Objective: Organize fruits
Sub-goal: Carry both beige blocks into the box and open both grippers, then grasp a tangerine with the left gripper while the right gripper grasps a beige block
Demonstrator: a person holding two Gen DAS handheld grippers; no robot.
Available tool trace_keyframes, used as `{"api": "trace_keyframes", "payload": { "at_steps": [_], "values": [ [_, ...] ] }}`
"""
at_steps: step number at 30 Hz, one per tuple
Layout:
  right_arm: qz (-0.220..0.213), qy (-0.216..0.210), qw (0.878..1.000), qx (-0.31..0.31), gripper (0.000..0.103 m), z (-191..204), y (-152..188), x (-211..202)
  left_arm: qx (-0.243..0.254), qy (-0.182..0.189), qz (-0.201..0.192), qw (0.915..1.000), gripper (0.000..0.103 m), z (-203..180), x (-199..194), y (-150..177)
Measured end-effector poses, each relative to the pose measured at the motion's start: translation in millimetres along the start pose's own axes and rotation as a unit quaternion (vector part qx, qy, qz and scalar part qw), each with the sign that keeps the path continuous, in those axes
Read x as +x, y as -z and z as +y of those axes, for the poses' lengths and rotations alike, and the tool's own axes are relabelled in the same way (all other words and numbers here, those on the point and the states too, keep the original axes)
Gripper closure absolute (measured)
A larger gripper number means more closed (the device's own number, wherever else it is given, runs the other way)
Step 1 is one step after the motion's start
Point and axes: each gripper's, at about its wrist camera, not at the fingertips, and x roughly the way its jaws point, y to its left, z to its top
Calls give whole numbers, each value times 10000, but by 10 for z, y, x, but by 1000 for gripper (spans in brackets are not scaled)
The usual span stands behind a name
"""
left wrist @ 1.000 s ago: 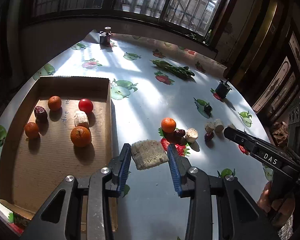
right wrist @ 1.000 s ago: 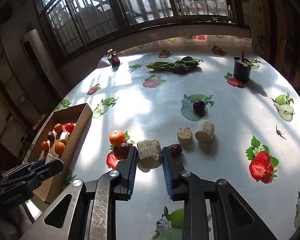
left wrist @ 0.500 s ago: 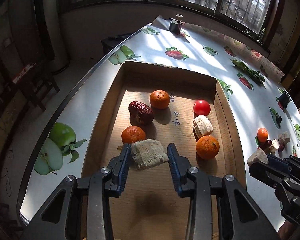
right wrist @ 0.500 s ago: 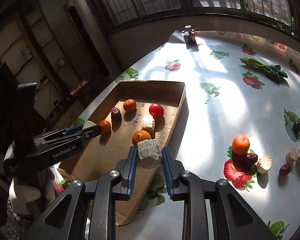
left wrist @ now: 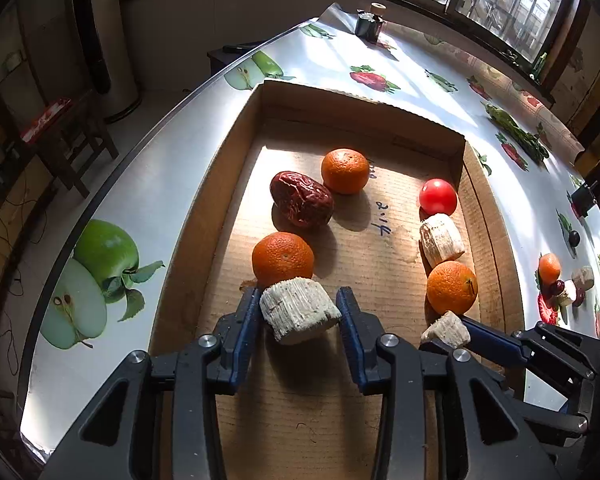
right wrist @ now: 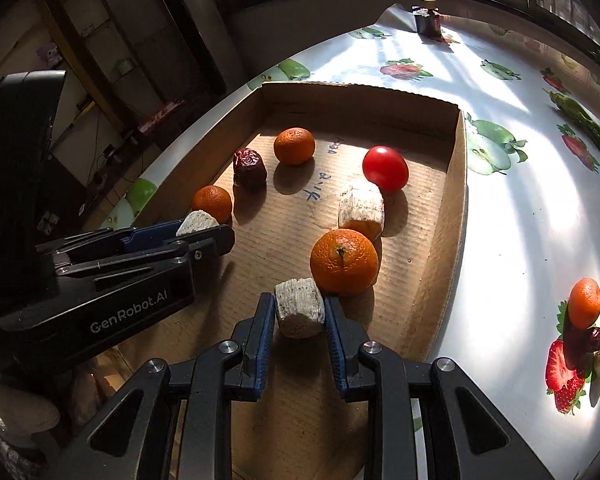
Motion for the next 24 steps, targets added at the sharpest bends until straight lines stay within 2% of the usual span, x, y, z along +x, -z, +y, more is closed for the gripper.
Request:
{"api": "trace_keyframes", "payload": {
  "at_steps": [5,8,10,11,13,15,16,19,24],
  "values": [
    [-55,142,9998,-116,75,41,22,-12,-104,68,-153,9998,61,27,-105,15],
    [-241,180,9994,-156,75,55,51,-125,-184,56,-407,9990,58,45,-302,24],
    [-407,119,9990,-111,74,53,74,-252,-204,-101,-683,9974,42,22,-481,50],
    [-506,110,9986,-89,72,47,89,-324,-191,-172,-830,9962,38,0,-572,73],
    [-747,108,9971,-32,65,35,141,-493,-146,-337,-1133,9929,22,-73,-769,139],
    [-947,163,9954,53,59,2,216,-642,-90,-512,-1380,9891,15,-172,-936,228],
    [-1049,201,9942,112,55,-20,266,-721,-32,-538,-1486,9874,14,-232,-1009,278],
    [-1266,310,9910,289,52,-112,433,-914,49,-454,-1679,9847,14,-388,-1177,447],
    [-1461,510,9856,675,50,-327,720,-1170,325,-503,-1786,9821,14,-683,-1307,621]
  ]
}}
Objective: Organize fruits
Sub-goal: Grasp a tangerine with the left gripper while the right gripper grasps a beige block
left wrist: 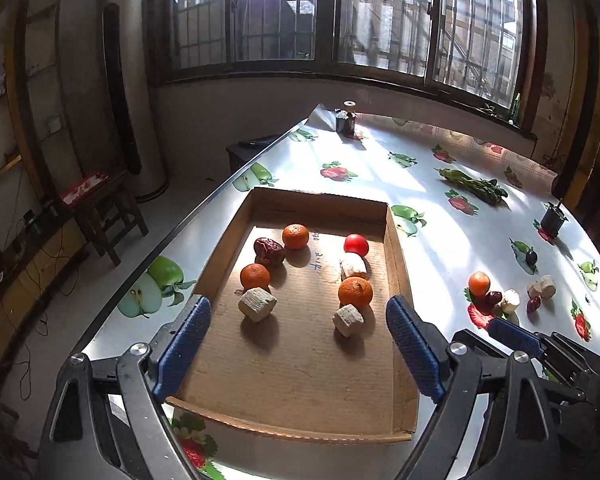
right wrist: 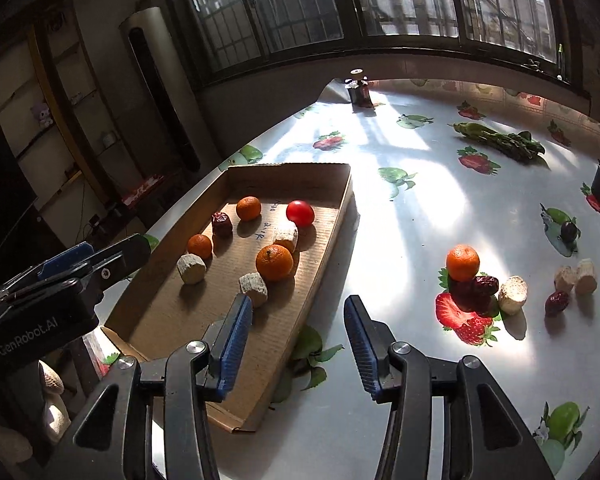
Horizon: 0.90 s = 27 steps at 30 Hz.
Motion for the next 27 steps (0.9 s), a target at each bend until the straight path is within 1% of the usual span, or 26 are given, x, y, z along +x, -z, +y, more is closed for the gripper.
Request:
{"api": "trace_keyframes", "payload": {
  "at_steps": [2,7,13,15,16,21,26,27],
  "values": [
    [-48,45,9999,124,49,-116,48,-85,209,-78,-88,9997,14,-131,-69,19],
    [-134,116,9990,422,49,-377,145,-254,445,-38,-158,9989,14,-359,-193,60],
    [-278,184,9974,639,49,-629,225,-460,598,-3,-104,9982,14,-542,-201,97],
    [-315,234,9968,694,45,-713,238,-512,640,54,-64,9979,14,-602,-190,98],
    [-341,271,9964,725,44,-775,252,-554,669,97,-36,9977,14,-628,-182,95],
    [-383,613,9935,881,44,-1158,263,-777,761,510,199,9956,14,-799,-72,36],
    [-294,1283,9854,1083,44,-1729,163,-1011,740,971,536,9911,14,-1044,169,-40],
    [-260,1393,9833,1144,44,-1836,137,-1024,709,1124,622,9892,14,-1106,228,-55]
  ]
}}
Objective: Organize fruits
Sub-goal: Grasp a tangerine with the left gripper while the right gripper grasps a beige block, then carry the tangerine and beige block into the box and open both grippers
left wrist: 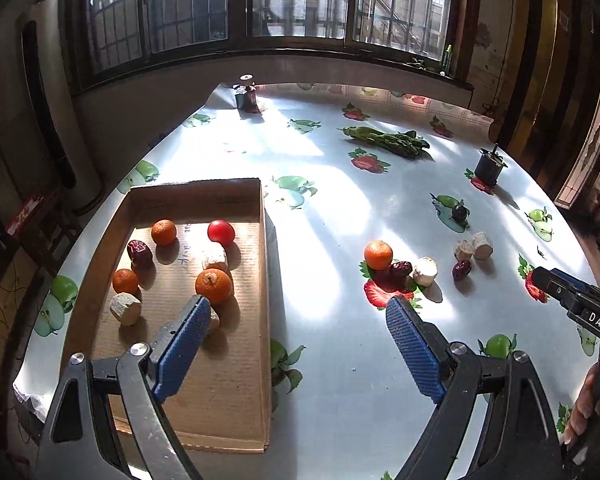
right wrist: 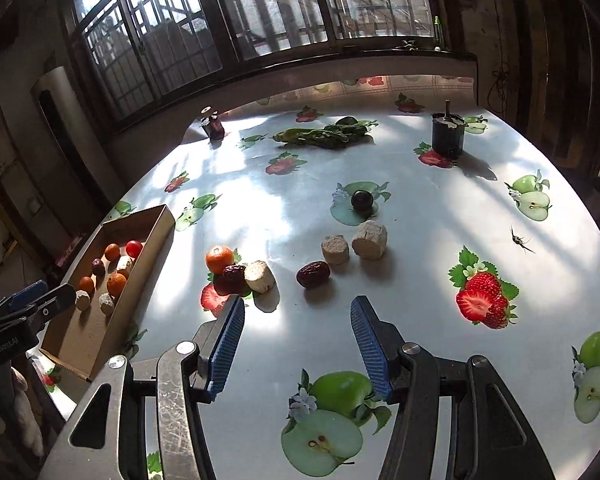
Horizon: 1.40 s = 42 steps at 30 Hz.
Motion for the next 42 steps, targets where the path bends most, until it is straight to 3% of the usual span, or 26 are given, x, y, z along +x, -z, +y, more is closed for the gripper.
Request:
{"api": "trace_keyframes", "payload": {
  "at_steps": [5,8,12,19,24,27,33,35,36,37,42],
  "values": [
    [285,243,9986,385,44,-438,-226,335,-209,524,287,9980,14,-195,381,-198],
    [453,153,9961,737,44,-598,-315,613,-369,819,549,9944,14,-279,686,-340],
    [536,4,9936,998,44,-653,-419,874,-672,1127,926,9870,35,-312,1124,-446],
    [523,-181,9936,981,44,-560,-470,1114,-657,1160,1248,9832,43,-394,1562,-349],
    [583,-240,9931,990,44,-572,-460,1227,-485,1123,1117,9862,44,-462,1615,-368],
    [582,-231,9930,1006,44,-579,-438,1254,-306,1008,1026,9891,55,-507,1610,-350],
    [549,-117,9950,825,44,-508,-413,1254,-107,905,858,9921,55,-553,1589,-300],
    [532,-90,9955,777,46,-472,-401,1254,-35,860,825,9929,55,-570,1586,-292],
    [542,-89,9956,761,56,-462,-393,1259,6,812,793,9935,58,-579,1579,-282],
    [520,-114,9957,754,63,-456,-389,1258,30,819,764,9937,74,-587,1579,-273],
    [421,-188,9961,746,63,-443,-385,1224,-142,934,775,9925,74,-536,1533,-242]
  ]
}}
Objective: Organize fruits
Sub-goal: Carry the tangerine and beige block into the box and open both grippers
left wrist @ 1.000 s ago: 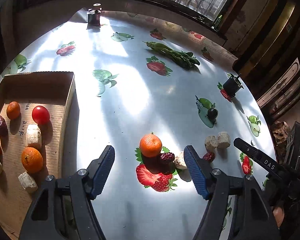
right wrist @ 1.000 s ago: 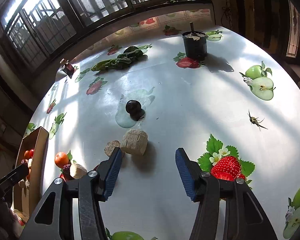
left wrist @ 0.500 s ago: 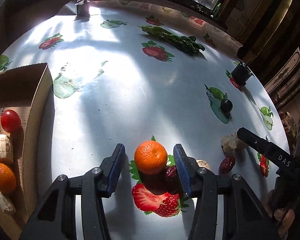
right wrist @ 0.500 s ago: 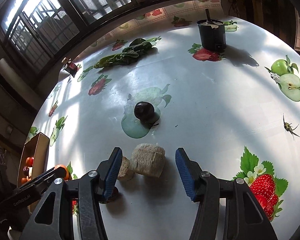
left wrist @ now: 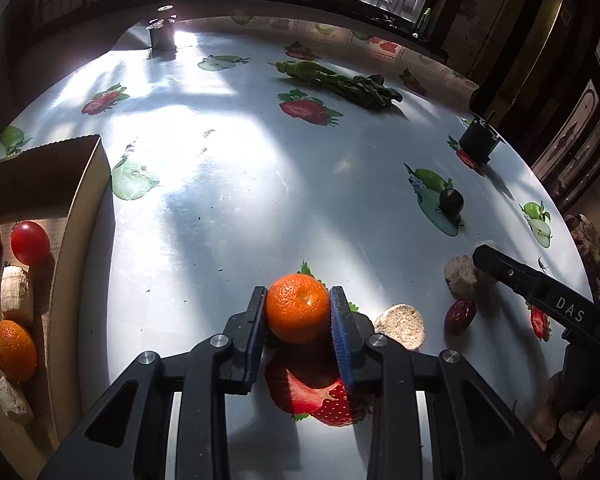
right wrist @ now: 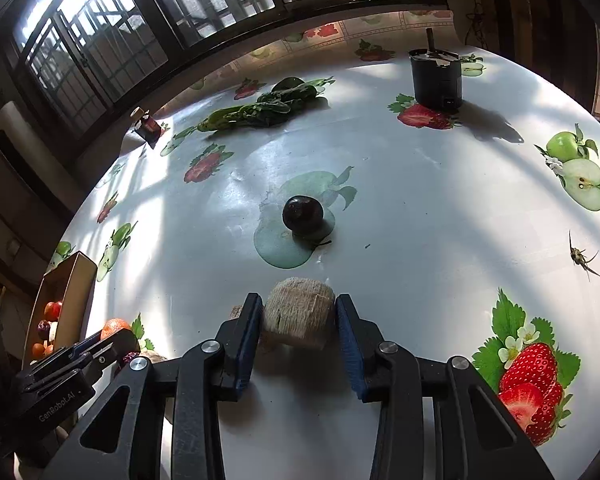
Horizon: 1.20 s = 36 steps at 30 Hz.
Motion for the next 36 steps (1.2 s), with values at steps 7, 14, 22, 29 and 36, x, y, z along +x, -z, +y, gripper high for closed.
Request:
{"api": "trace_keyframes", "payload": {
  "at_steps": [7,14,22,29,36],
  "values": [
    [-173,-185,9997,-3,63,45,22,-159,-121,167,-145,9997,74,93,-393,118],
    [-265,-407,9985,-252,63,375,137,-466,-482,224,-436,9976,73,447,-944,277],
    [-182,-1090,9883,-1049,62,1286,411,-714,-1239,-505,-807,9877,73,1324,-1496,558],
    [274,-1684,9669,-1899,62,2275,848,-535,-1581,-1169,-751,9776,73,1923,-1595,790],
    [903,-1815,9438,-2610,62,2967,1297,-148,-1746,-1378,-536,9735,73,2202,-1500,868]
  ]
}}
